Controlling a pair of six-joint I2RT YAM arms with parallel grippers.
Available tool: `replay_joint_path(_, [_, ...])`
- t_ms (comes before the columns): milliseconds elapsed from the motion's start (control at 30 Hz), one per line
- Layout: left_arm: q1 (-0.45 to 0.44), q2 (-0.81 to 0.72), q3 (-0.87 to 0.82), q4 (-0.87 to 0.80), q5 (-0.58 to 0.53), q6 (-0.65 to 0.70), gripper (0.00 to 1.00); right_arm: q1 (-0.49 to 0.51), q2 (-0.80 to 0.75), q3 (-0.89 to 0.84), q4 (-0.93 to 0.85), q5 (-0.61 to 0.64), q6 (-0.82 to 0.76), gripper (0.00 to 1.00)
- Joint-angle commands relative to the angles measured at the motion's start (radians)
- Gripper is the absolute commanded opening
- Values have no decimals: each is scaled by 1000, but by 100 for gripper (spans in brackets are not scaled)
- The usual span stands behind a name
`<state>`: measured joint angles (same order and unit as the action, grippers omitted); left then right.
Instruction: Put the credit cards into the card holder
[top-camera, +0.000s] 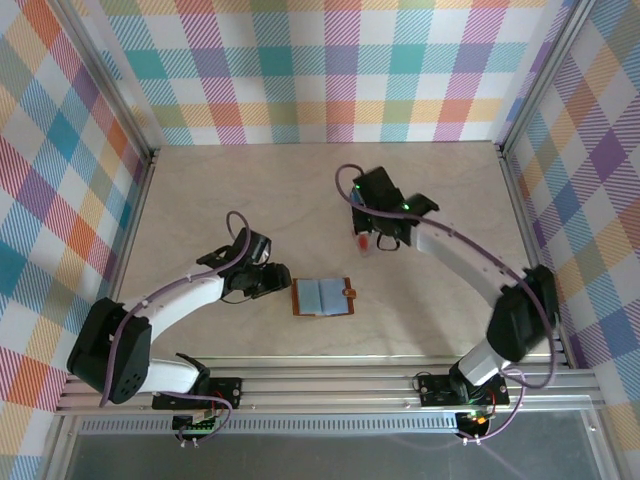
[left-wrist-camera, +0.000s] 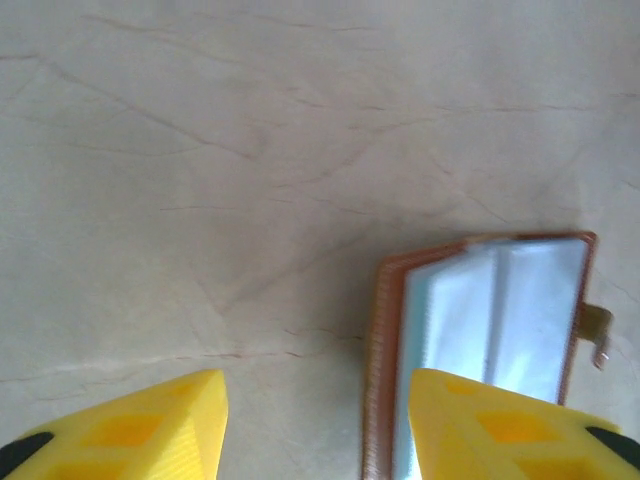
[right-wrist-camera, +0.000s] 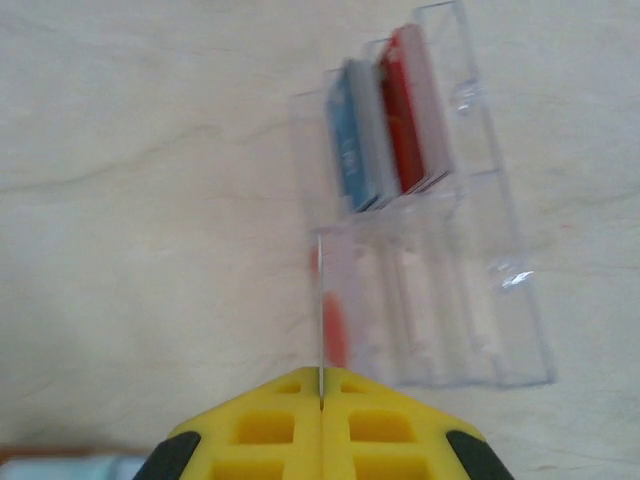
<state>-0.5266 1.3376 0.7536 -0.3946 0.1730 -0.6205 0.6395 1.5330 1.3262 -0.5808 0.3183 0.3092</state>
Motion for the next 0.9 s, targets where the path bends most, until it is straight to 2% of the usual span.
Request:
replay_joint_path(0, [-69,2,66,-61,-91,49,55,-3,-83,-145,156,-239,65,0])
replay_joint_path(133, [-137,75,134,-104,-161,79,55,0,-156,-282,239,-393,101,0])
replay_joint_path(333, [-188,207,205,-166,-250,107,50,4,-194,-433,407,-559,198,0])
replay_joint_path(533, [-205,285,218,-181,-285,110,47,3,-161,-542,559,-653,266,0])
replay_joint_path(867, [-214,307,187,-205,-312,83,44,19,-49,-616,694,-755,306,1])
